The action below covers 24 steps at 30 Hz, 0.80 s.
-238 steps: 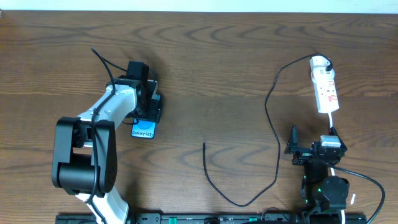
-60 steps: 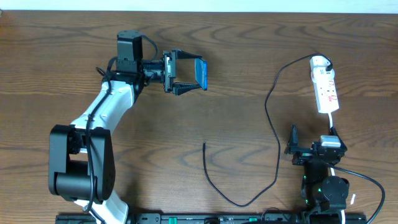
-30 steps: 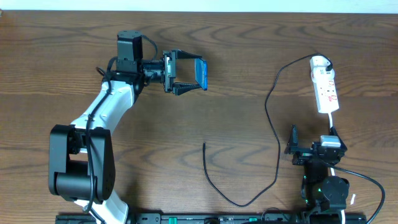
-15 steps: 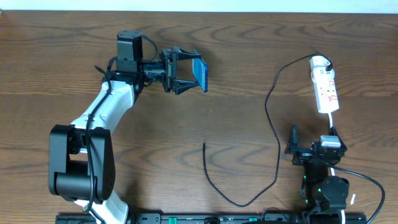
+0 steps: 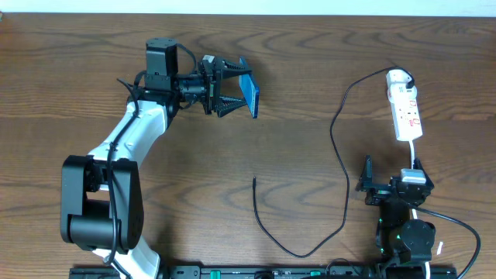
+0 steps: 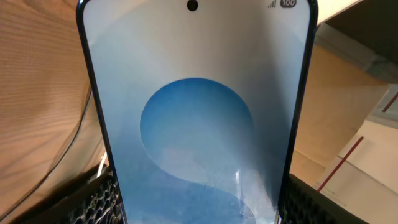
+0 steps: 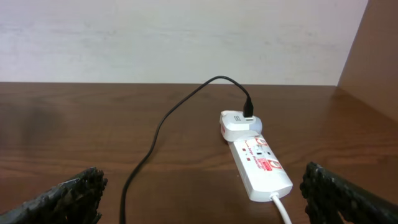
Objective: Plug charger to phone and switch on socket
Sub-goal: 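Move the open right gripper toward the phone held by the left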
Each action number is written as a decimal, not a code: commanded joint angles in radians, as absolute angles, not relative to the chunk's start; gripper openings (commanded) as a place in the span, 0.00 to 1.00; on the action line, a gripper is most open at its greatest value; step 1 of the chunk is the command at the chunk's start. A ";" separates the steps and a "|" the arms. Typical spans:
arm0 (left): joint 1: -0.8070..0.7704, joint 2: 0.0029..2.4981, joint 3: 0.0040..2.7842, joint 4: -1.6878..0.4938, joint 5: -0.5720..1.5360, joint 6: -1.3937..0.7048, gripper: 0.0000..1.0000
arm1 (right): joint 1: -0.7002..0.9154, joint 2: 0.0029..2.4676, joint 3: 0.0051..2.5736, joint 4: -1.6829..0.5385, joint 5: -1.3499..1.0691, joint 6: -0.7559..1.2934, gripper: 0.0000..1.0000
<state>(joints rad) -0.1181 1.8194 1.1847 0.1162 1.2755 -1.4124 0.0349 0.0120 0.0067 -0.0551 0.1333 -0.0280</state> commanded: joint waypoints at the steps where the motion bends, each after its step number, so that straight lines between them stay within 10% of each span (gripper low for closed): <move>1: -0.110 1.799 1.212 0.154 1.289 -1.384 0.07 | 0.030 0.006 0.006 -0.047 0.147 0.074 0.99; 6: -0.110 1.799 1.212 0.198 1.285 -1.383 0.07 | 0.030 0.006 0.006 0.010 0.011 0.441 0.99; 24: -0.110 1.799 1.212 0.197 1.193 -1.380 0.07 | 0.030 0.625 0.483 -0.066 -0.601 0.364 0.99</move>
